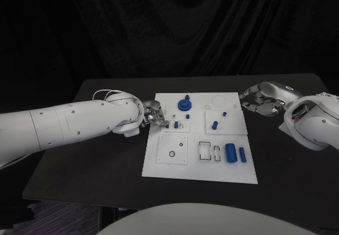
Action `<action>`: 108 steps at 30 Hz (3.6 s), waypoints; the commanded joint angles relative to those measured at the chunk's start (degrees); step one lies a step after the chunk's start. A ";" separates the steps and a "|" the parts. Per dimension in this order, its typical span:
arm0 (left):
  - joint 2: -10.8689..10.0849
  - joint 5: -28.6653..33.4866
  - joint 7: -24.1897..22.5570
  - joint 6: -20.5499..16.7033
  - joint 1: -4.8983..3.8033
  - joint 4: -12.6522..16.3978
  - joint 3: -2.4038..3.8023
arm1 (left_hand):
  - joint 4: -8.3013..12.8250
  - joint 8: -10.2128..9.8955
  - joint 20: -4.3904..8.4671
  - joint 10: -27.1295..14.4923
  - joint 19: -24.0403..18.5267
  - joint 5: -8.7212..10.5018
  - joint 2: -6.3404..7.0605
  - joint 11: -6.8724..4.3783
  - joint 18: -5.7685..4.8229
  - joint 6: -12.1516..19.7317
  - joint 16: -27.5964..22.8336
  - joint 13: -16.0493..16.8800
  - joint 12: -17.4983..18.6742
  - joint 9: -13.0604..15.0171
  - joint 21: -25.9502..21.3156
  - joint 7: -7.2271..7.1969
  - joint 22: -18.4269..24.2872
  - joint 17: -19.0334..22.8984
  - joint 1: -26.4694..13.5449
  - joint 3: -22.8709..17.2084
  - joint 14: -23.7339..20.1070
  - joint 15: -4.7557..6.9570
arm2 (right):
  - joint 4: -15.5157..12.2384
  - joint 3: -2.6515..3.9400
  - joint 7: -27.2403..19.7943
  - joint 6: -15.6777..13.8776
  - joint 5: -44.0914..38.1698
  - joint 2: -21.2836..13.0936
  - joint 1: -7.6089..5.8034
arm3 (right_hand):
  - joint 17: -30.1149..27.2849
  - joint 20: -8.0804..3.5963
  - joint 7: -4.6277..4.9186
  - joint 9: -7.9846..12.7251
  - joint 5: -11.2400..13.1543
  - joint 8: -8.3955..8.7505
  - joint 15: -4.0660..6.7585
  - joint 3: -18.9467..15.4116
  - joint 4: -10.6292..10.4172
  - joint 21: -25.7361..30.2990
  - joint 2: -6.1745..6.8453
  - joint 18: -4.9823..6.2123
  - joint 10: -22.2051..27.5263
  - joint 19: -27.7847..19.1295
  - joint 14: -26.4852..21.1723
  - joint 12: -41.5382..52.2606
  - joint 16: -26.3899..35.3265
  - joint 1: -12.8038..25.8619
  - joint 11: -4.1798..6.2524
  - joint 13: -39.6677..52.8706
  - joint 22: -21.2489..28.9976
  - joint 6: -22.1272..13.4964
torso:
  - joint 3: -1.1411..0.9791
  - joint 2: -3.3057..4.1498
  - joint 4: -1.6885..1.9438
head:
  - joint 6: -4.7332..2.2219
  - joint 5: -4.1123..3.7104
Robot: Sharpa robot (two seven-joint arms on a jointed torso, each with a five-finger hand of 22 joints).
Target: Assemble the parts on the task board
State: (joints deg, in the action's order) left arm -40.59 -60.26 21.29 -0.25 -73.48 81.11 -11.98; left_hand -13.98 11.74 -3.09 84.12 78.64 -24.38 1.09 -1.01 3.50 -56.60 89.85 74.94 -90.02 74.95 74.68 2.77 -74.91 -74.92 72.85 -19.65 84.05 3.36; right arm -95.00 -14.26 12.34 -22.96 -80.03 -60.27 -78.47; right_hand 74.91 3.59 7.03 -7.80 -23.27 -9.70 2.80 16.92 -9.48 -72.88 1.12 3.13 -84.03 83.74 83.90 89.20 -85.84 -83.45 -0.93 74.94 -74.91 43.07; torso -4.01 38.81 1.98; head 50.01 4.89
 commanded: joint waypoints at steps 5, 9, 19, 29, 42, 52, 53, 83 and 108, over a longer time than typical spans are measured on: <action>-0.34 0.30 -0.13 0.22 0.36 0.47 -0.17 | -0.09 -0.14 0.20 5.88 -0.01 0.29 -0.21 -0.19 0.81 0.19 0.15 15.06 0.02 0.57 -0.40 -0.28 -7.50 -15.08 -0.11 -0.40 5.95 0.21 | -0.01 0.04 0.82 0.40 -0.12 -0.01 0.12 | 11.46 -0.10 -0.01 0.05 -0.31 0.22 -0.08 0.30 -0.10 0.32 0.13 0.69 -4.50 -0.35 4.94 -0.25 0.21 0.64 -0.22 13.73 -9.97 0.35 | -0.04 0.02 0.03 | -0.01 0.10; -0.55 0.30 -0.06 0.33 0.37 0.71 -0.17 | -0.09 -0.14 0.20 5.88 -0.01 0.29 -0.21 -0.19 0.81 0.19 0.15 15.06 0.02 0.57 -0.40 -0.28 -7.50 -15.08 -0.11 -0.40 5.95 0.21 | 0.01 0.04 0.83 0.42 -0.12 0.00 0.12 | 11.46 -0.10 -0.01 0.05 -0.31 0.22 -0.08 0.30 -0.10 0.32 0.13 0.69 -4.50 -0.35 4.94 -0.25 0.21 0.64 -0.22 13.73 -9.97 0.35 | -0.03 0.05 -0.01 | -0.01 0.15; -0.53 0.30 -0.37 0.51 0.39 0.76 -0.17 | 0.00 -0.24 0.18 5.88 -0.24 0.49 -0.14 -0.16 0.89 0.29 0.15 15.06 0.02 0.58 -0.75 -0.24 -7.37 -15.08 -0.25 -0.61 5.95 0.18 | 0.08 0.04 0.80 0.45 -0.12 0.15 0.12 | 11.46 -0.10 -0.01 0.05 -0.31 0.22 -0.08 0.30 -0.10 0.32 0.13 0.69 -4.50 -0.35 4.94 -0.25 0.21 0.64 -0.22 13.73 -9.97 0.35 | -0.04 0.05 0.04 | -0.01 0.17; -0.08 0.30 -1.27 -0.23 0.41 0.03 -0.17 | -2.21 -4.65 -0.75 5.88 -0.76 10.99 -1.09 1.10 1.00 1.49 0.15 15.06 0.02 -3.77 -1.88 1.23 -7.48 -15.08 -5.00 0.51 5.95 -0.90 | 0.11 0.04 0.85 0.53 -0.12 0.25 0.12 | 11.46 -0.10 -0.01 0.05 -0.31 0.22 -0.08 0.30 -0.10 0.32 0.13 0.69 -4.50 -0.35 4.94 -0.25 0.21 0.64 -0.22 13.73 -9.97 0.35 | -0.07 0.08 0.00 | -0.01 0.14; 0.37 0.30 -0.81 -0.55 0.67 -1.10 -0.17 | -2.78 -7.77 -1.85 5.88 -0.47 19.59 -4.73 2.26 1.06 1.10 0.15 15.06 0.02 -10.01 -2.47 2.38 -8.27 -15.08 -19.21 12.39 5.95 -1.93 | 0.05 0.04 1.00 0.82 -0.12 0.23 0.12 | 11.41 -0.10 0.04 0.14 -0.34 0.29 -0.09 0.51 0.01 0.39 0.23 0.71 -4.51 -0.36 4.92 -0.25 0.26 0.77 -0.25 13.72 -9.96 0.38 | -0.09 0.09 -0.07 | -0.01 0.32; 0.54 0.30 -0.80 -0.64 1.13 -1.59 -0.17 | -2.81 -6.94 -1.86 5.88 -0.36 20.40 -6.37 2.17 1.05 0.46 0.15 15.06 0.02 -9.97 -2.58 2.22 -8.52 -15.08 -21.42 14.68 5.95 -1.90 | 0.02 0.04 1.06 1.11 -0.12 0.20 0.12 | 11.41 -0.10 0.04 0.14 -0.34 0.29 -0.09 0.51 0.01 0.39 0.23 0.71 -4.51 -0.36 4.92 -0.25 0.26 0.77 -0.25 13.72 -9.96 0.38 | -0.04 0.11 0.05 | -0.01 0.27; 0.55 0.30 -0.81 -0.66 1.15 -1.62 -0.17 | -2.79 -6.81 -1.85 5.88 -0.36 20.39 -6.45 2.15 1.06 0.39 0.15 15.06 0.02 -9.88 -2.60 2.19 -8.53 -15.08 -21.47 14.79 5.95 -1.89 | 0.02 0.04 1.07 1.13 -0.12 0.20 0.12 | 11.41 -0.10 0.04 0.14 -0.34 0.29 -0.09 0.51 0.01 0.39 0.23 0.71 -4.51 -0.36 4.92 -0.25 0.26 0.77 -0.25 13.72 -9.96 0.38 | -0.03 0.11 0.06 | -0.01 0.26; 0.38 0.30 -4.81 -3.43 1.37 -1.88 -0.17 | -2.81 2.61 -0.76 5.88 1.03 16.86 -12.08 0.76 0.75 0.29 0.15 15.06 0.02 0.71 -1.71 0.55 -9.49 -15.08 -21.24 21.03 5.95 -0.69 | 0.15 0.04 1.08 1.41 -0.11 0.23 0.12 | 11.39 -0.09 0.06 0.18 -0.32 0.31 -0.10 0.59 -0.03 0.45 0.21 0.71 -4.51 -0.38 4.92 -0.25 0.29 0.90 -0.27 13.73 -9.94 0.42 | -0.01 0.04 -0.07 | -0.01 0.44; -1.98 -3.15 -29.23 -17.95 0.33 -1.27 -0.15 | -2.67 -0.31 -1.49 5.73 -1.64 11.08 -6.13 1.98 1.05 6.27 0.15 14.96 0.14 -2.79 -4.29 1.86 -8.93 -15.08 -0.06 19.79 5.95 -1.82 | 0.01 0.04 1.17 1.03 -0.11 -0.33 0.12 | 11.26 -0.08 0.07 0.25 -0.31 0.35 -0.12 0.76 -0.01 0.69 0.24 0.76 -4.23 -0.45 4.88 -0.45 0.45 1.08 -0.29 13.46 -9.88 0.48 | -0.02 0.08 -0.04 | -0.01 -0.03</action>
State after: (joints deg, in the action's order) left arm -42.67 -61.60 3.30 -13.30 -72.63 79.74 -12.26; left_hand -16.59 11.45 -4.65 83.94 77.01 -13.24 -5.08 0.90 3.50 -50.32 89.85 74.96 -89.42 72.21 70.46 4.72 -74.91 -74.92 72.64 0.19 83.98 1.70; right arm -94.87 -14.26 12.63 -21.82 -80.00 -60.52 -78.47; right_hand 74.91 3.59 7.03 -7.62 -23.26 -9.70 2.80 17.24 -9.47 -72.54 1.19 3.13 -84.03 83.73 83.90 88.95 -85.59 -82.91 -0.93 74.92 -74.90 43.07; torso -4.06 38.89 1.98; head 50.01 4.91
